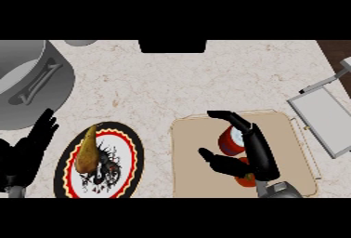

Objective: Pick the can from the tray and place it in the tiered shelf

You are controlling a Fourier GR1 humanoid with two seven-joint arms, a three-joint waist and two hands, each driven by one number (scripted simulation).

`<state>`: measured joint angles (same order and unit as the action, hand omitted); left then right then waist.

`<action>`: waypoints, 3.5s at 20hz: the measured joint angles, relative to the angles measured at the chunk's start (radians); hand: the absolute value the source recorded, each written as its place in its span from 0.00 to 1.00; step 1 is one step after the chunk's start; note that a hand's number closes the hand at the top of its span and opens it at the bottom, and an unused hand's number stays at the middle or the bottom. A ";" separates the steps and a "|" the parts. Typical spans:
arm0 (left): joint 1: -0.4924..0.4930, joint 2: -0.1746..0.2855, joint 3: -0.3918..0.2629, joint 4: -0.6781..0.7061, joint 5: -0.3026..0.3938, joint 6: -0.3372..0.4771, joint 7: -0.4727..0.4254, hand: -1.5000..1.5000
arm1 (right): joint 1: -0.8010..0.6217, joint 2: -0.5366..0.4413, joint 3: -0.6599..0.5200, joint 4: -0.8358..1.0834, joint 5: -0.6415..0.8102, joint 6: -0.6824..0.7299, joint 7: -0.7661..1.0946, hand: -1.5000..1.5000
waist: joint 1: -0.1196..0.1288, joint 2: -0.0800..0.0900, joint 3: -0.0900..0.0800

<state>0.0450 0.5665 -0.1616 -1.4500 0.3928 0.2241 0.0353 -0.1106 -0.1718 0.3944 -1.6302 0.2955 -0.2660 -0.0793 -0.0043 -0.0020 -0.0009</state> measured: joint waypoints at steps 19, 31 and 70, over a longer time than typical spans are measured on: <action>-0.022 -0.017 0.040 0.058 -0.014 -0.060 -0.028 0.50 | -0.005 -0.297 0.182 -0.345 0.516 0.492 0.697 0.00 | 0.003 0.000 -0.003; -0.036 -0.045 0.098 0.071 -0.053 -0.116 -0.005 0.50 | -0.159 -0.201 0.197 -0.206 0.609 0.764 0.781 0.00 | 0.009 0.002 0.001; -0.028 -0.197 0.257 0.021 -0.235 -0.225 0.063 0.50 | -0.202 -0.082 -0.021 0.248 0.914 0.539 0.307 1.00 | 0.008 -0.015 -0.015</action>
<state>0.0168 0.3698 0.0955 -1.4285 0.1577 -0.0012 0.0987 -0.3123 -0.2541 0.3730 -1.3820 1.2095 0.2734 0.2281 0.0039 -0.0173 -0.0160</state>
